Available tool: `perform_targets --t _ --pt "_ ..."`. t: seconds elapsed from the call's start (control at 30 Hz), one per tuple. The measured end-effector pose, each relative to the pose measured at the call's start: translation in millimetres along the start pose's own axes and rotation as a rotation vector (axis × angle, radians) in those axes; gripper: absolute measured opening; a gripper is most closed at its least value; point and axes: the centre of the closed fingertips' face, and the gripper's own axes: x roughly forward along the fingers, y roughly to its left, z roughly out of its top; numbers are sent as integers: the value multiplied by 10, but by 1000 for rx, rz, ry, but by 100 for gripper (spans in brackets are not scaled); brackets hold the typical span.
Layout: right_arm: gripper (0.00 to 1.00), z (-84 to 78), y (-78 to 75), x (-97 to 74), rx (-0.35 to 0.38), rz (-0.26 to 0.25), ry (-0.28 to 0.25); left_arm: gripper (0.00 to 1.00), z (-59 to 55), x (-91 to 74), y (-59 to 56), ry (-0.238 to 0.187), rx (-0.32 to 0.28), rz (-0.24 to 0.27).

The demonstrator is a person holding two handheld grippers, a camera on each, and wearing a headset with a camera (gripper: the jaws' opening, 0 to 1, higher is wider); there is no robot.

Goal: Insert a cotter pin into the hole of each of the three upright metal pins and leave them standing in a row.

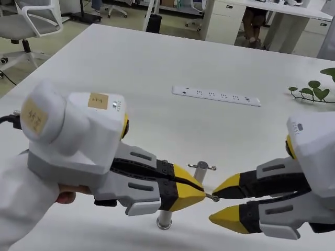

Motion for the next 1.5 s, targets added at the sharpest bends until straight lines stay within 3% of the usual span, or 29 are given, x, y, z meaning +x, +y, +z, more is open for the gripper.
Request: perform_targets --t 0.5,1.03,1.5 --pt "0 30 82 16 14 36 -18 0 -5 -1 -61 3 5 -18" --pt "0 22 124 4 8 61 -13 0 -110 7 -106 48 3 -34" --pt "0 26 194 -35 30 103 -24 6 -80 9 -88 21 -31 -38"
